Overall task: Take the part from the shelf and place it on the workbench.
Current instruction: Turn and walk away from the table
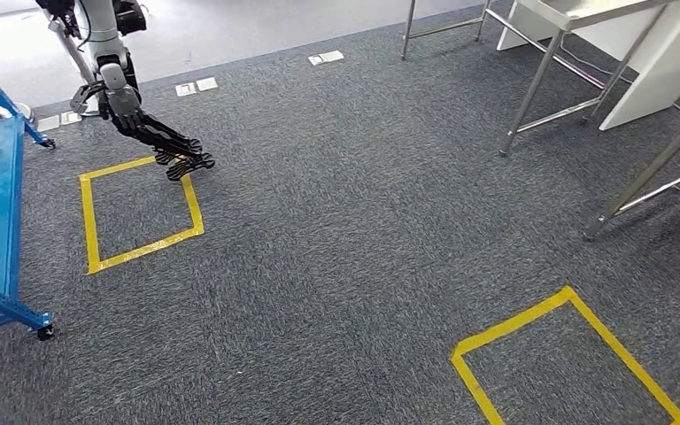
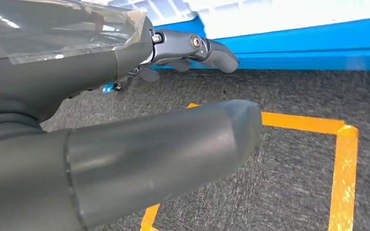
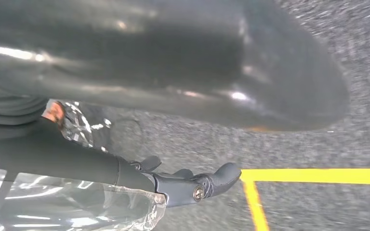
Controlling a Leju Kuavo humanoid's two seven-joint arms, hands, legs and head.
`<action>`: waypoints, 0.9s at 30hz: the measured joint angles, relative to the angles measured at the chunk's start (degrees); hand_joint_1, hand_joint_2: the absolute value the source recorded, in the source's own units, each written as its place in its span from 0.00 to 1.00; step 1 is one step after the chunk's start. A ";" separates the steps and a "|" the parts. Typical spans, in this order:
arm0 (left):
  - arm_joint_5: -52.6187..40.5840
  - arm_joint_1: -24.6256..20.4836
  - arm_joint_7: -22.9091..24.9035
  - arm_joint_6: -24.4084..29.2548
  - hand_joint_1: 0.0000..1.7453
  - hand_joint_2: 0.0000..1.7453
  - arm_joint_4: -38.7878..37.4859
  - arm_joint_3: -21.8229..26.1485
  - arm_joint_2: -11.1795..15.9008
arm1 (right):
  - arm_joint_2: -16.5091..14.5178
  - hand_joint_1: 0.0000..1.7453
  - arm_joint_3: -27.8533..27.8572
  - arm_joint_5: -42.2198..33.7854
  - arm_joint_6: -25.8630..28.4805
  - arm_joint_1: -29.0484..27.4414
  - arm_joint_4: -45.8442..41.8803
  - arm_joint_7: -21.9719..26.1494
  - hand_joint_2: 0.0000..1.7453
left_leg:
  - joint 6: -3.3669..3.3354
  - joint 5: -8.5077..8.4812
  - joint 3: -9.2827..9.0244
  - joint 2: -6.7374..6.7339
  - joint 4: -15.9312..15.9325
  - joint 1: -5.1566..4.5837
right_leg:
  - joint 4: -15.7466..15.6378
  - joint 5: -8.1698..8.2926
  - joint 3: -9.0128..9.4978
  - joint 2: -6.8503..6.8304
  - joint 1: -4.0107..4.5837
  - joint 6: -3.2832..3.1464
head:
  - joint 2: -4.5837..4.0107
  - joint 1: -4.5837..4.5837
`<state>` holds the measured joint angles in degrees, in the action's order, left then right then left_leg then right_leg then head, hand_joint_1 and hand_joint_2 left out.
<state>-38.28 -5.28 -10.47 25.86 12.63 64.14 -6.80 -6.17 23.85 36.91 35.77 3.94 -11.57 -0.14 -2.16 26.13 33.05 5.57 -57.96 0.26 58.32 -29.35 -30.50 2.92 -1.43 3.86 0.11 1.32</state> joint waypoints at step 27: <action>0.59 -0.05 -0.10 -0.02 0.00 0.00 -0.02 0.24 -0.04 | -0.27 0.00 -0.17 0.88 -0.03 -0.02 0.01 -0.57 0.00 | -0.66 0.12 -0.36 -2.20 0.45 0.27 | 12.40 -5.08 -4.99 -3.01 0.32 -0.79 | 0.00 0.10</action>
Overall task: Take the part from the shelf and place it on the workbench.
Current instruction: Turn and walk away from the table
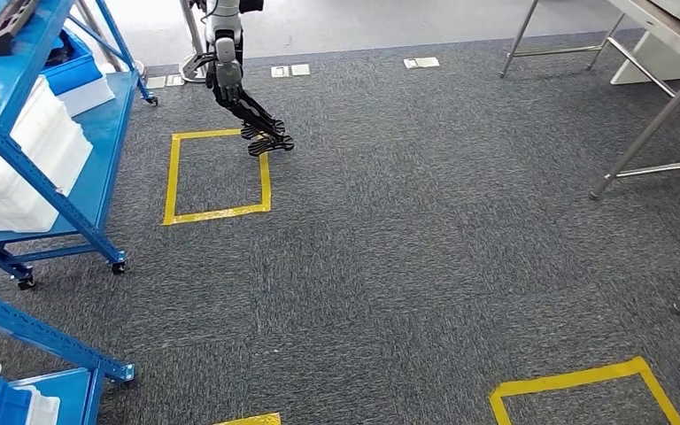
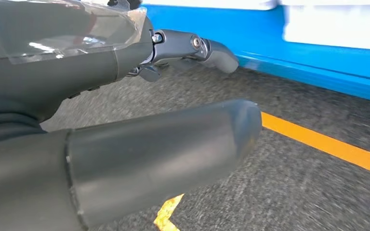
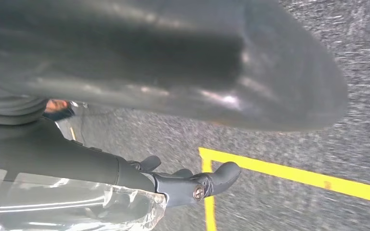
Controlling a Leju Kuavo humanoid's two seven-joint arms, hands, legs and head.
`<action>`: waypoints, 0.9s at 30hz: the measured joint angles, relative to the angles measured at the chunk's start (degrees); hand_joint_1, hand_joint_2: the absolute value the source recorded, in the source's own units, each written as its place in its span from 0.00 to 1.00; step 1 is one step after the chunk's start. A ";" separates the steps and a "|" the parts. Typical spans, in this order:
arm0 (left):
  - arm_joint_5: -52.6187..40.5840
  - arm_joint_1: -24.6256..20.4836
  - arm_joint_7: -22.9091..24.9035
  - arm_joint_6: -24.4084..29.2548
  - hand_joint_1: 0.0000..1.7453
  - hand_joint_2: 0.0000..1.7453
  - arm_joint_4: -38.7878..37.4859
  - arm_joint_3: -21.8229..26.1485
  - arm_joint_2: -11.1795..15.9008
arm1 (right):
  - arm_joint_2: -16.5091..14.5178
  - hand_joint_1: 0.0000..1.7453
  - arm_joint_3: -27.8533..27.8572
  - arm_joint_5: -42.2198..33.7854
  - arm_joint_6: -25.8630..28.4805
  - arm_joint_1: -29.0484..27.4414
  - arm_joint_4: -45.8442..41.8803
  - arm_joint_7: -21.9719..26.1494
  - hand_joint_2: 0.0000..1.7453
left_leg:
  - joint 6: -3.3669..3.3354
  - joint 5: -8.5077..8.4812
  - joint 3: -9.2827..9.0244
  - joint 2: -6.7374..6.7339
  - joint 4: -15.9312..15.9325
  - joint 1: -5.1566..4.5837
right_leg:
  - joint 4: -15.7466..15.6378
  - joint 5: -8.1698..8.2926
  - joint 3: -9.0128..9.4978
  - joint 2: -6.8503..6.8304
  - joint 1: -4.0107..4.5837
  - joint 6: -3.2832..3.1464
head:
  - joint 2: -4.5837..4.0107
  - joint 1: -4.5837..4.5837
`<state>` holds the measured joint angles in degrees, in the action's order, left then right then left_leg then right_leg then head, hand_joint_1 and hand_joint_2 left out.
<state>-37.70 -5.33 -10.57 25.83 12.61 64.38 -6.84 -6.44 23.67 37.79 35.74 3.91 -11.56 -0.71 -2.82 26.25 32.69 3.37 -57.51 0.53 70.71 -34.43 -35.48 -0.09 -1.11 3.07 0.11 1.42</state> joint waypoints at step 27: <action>-0.07 -0.23 0.32 0.11 0.00 0.00 0.00 0.78 -0.05 | -0.02 0.00 -0.09 1.57 -0.44 0.43 -0.02 -0.51 0.00 | -0.43 -0.20 -0.06 -2.86 0.36 -0.38 | -0.88 -1.26 1.00 -0.79 0.83 -2.22 | 0.00 -0.25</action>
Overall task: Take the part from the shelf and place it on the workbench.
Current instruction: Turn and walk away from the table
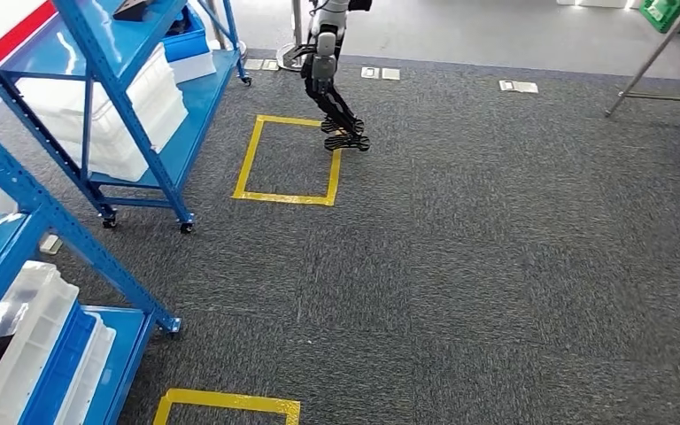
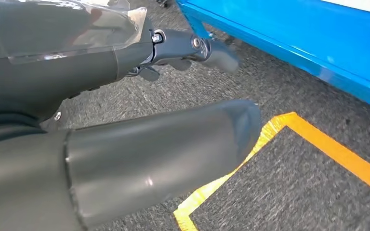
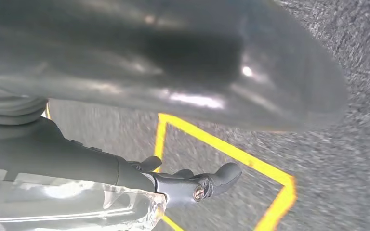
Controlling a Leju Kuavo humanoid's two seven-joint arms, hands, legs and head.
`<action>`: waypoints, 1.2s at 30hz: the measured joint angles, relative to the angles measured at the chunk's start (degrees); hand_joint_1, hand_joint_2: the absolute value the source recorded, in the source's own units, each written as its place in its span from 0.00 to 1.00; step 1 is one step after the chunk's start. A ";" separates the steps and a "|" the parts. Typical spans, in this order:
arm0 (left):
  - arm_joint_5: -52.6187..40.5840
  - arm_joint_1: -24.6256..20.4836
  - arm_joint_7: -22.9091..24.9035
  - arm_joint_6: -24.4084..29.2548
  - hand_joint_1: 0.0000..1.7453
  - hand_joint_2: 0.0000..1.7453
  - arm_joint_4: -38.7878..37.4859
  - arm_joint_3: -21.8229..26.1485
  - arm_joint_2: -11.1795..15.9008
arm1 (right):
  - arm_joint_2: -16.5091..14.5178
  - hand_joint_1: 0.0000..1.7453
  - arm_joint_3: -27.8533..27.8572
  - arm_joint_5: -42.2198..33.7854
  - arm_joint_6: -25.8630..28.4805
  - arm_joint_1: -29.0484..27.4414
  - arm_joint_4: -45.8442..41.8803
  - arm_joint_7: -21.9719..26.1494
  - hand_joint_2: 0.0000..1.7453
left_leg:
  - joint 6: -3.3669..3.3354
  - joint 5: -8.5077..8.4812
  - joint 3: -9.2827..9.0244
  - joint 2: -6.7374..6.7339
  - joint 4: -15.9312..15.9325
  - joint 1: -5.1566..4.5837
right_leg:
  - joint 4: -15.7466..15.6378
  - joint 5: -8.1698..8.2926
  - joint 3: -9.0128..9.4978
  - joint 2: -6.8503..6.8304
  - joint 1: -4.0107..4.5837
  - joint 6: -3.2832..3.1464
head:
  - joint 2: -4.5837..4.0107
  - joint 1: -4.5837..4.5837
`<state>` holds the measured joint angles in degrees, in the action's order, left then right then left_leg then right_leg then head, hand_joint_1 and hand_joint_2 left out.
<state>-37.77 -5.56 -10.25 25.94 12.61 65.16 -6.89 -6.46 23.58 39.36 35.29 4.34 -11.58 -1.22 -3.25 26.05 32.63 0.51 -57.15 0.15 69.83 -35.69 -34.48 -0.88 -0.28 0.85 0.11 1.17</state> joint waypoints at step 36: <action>-0.64 -0.09 -0.18 -1.11 0.00 0.00 0.05 0.24 -0.10 | -0.25 0.00 -0.04 0.70 -0.27 -1.27 0.02 -0.08 0.00 | 1.15 0.12 -0.54 3.90 0.07 0.37 | -6.59 4.63 2.32 2.03 -1.40 2.67 | 0.00 -0.05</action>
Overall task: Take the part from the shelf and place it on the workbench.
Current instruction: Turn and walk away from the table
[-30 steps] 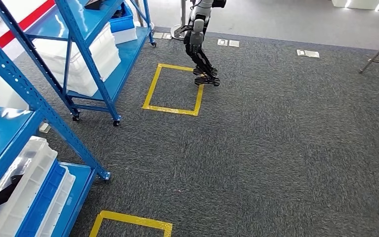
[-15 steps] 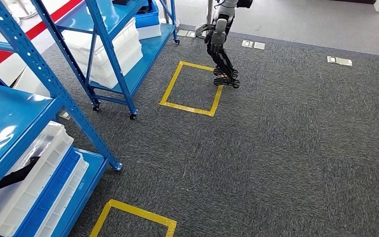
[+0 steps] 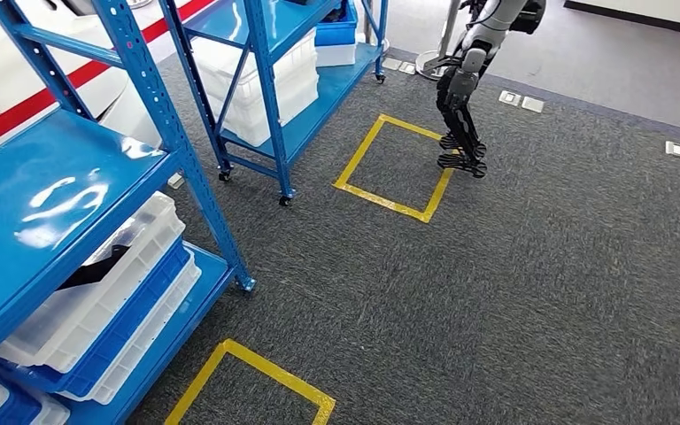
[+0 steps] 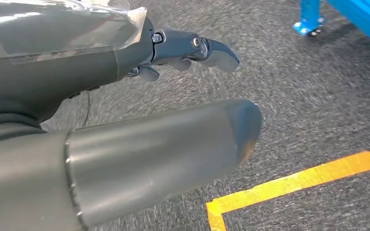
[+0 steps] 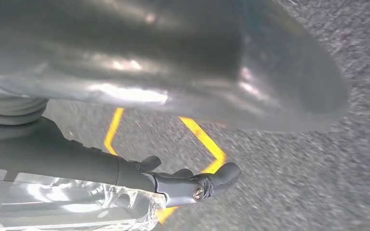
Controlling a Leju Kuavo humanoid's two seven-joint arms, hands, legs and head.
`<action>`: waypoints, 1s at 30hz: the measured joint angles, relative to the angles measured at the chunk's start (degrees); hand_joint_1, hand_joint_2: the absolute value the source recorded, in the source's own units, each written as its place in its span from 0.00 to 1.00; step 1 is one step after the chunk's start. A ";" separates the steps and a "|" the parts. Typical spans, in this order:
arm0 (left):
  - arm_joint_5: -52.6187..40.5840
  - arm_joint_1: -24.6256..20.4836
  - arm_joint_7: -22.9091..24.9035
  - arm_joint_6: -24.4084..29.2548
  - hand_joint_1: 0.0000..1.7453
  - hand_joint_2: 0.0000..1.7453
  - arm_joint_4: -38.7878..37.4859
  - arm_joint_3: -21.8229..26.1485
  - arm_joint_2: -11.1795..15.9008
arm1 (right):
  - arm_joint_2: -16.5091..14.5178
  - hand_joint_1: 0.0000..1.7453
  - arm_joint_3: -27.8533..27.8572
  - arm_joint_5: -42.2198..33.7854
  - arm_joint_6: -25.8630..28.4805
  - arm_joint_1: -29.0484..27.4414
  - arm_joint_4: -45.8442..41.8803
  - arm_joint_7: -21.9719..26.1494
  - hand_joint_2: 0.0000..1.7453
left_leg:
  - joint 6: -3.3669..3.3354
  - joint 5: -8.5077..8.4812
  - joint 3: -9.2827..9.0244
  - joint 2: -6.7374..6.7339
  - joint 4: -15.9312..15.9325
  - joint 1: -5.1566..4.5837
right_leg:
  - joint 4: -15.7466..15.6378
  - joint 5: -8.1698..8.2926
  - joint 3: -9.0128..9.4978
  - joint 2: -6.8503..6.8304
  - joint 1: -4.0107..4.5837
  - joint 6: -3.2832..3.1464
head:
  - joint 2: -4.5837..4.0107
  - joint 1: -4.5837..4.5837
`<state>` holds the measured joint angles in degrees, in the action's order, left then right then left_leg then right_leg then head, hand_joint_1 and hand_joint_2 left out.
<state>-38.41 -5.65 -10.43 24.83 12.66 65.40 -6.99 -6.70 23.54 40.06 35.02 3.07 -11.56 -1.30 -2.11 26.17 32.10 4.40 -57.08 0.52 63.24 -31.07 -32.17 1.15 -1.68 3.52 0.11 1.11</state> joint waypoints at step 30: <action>-0.27 -0.08 0.23 -0.22 0.00 0.00 0.06 -0.05 0.09 | -0.08 0.00 0.24 0.71 0.40 -0.14 -0.04 -0.07 0.00 | -0.76 -0.34 0.34 -0.33 0.01 -0.43 | 1.80 -0.82 -0.84 -0.42 0.26 -0.30 | 0.00 -0.15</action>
<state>-38.69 -5.72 -10.20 24.61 12.72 65.34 -6.90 -6.78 23.78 40.77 35.42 2.93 -11.60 -1.37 -2.86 25.83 32.43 4.07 -57.08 0.08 65.04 -31.89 -33.01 0.73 -1.42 3.22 0.11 0.97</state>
